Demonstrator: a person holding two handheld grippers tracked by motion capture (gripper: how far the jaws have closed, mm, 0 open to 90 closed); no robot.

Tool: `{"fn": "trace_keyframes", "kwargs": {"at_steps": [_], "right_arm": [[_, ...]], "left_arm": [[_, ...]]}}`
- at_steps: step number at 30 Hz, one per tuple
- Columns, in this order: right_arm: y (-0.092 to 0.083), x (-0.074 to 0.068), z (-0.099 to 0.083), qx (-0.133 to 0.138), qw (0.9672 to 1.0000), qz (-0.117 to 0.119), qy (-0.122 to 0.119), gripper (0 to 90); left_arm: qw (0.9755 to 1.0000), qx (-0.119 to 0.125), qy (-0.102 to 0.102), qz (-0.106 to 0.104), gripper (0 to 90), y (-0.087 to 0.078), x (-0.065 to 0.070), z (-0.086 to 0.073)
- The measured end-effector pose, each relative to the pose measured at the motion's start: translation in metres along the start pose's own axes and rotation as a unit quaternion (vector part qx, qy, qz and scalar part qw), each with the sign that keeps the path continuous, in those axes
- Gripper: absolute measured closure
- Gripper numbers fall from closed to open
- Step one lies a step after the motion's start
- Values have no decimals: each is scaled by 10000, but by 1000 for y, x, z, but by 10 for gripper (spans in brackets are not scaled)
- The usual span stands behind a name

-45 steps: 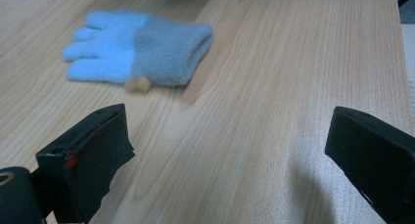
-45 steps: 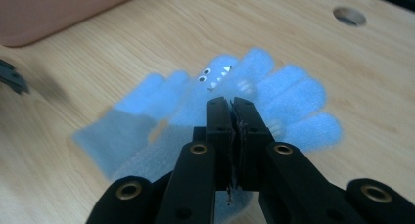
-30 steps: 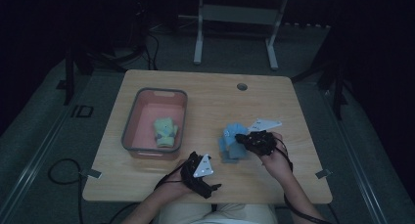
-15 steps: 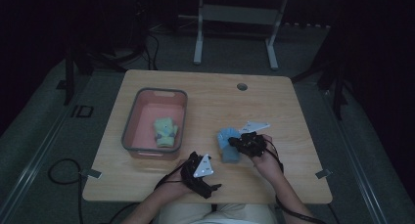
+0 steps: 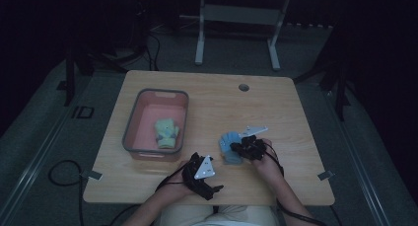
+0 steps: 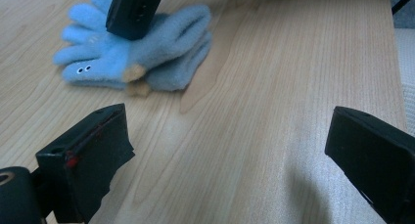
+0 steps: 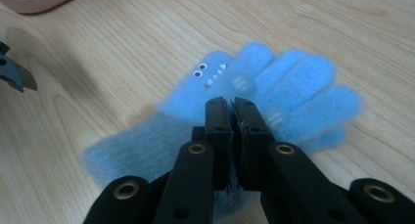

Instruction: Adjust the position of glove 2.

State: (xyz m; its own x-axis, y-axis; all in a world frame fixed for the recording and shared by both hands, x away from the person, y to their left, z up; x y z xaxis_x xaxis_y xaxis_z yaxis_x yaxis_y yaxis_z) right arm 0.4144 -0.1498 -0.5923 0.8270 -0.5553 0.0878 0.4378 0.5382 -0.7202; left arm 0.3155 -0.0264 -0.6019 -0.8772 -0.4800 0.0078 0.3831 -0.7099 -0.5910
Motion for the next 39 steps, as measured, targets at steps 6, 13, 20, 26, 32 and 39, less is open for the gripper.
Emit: {"fn": "trace_keyframes", "kwargs": {"at_steps": [6,13,20,26,32,39], "right_arm": [[-11,1,4,142,9999,-78,-3,786],[-44,13,15,772,9966,-206,221,360],[-54,18,17,882,9959,-136,146,147],[-53,28,17,1115,9936,-157,131,163],[-45,36,19,886,9934,-216,689,118],[-30,43,15,648,9951,-154,737,385]], "left_arm": [[9995,230,103,164,42,-4,-2,9],[9995,8,-304,103,89,-9,1,26],[9988,-20,488,93,198,3,5,36],[9940,-14,1085,-123,352,16,1,49],[9880,-231,1519,-159,433,37,-6,58],[9804,-771,1814,-31,433,60,-18,48]]}}
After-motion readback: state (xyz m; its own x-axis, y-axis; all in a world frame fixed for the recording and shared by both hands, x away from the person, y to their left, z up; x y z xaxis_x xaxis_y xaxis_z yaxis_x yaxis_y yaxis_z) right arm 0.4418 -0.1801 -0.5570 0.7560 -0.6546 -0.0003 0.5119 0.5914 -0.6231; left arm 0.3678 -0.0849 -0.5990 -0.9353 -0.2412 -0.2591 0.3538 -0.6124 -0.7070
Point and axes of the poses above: each handheld gripper's, and its own axes: y roughly forward along the jaws, z roughly out of its top, x roughly to its right, the point moved 8 cm from there along y, roughly forward along the jaws, and after that the axes turned 10 degrees about -y, right-handed, at the moved point
